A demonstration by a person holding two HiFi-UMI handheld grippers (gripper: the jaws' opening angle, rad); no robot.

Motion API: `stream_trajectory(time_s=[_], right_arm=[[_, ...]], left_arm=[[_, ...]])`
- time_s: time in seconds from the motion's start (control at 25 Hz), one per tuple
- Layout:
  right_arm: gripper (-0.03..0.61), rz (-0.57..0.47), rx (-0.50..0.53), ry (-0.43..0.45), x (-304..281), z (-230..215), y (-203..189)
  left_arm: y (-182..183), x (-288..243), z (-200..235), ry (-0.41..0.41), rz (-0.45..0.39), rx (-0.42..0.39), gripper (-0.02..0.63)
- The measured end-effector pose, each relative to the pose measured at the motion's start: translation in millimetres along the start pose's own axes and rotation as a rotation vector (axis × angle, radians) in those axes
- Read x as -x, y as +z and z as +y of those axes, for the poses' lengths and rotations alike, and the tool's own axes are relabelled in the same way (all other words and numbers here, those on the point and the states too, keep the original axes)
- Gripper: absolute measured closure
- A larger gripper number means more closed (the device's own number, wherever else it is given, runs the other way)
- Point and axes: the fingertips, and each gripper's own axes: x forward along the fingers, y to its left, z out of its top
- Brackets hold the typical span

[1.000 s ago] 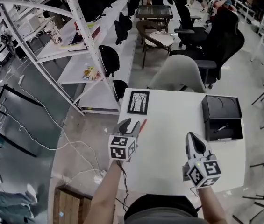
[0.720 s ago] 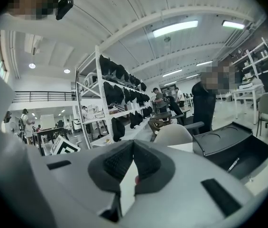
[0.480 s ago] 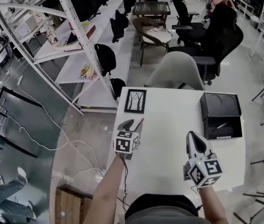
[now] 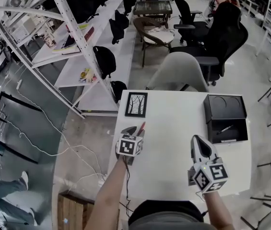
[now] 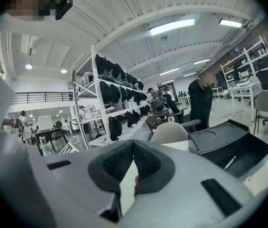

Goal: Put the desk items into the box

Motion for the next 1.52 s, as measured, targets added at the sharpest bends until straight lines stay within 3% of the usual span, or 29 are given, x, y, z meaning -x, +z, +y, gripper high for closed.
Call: stream_trajectory(time_s=[0.44,0.64,0.96,1.52], right_arm=[[0.575,0.009,0.002,-0.006,-3,-2,3],[0.575,0.011,-0.002,-0.01,-4,-4,2],[0.575,0.016,-0.011,-0.007,-8,-4,0],[0.575,0.012,-0.014,-0.01,-11,-4,2]], left_arm=[[-13,-7,3,-0.014,0.094,-0.016,0.462],[-16,-10,0,-0.022,0.137,-0.066,0.466],[-15,-11,2,-0.035,0.152,-0.055,0.48],[-14,-13,0,-0.027,0.158,-0.076,0.56]])
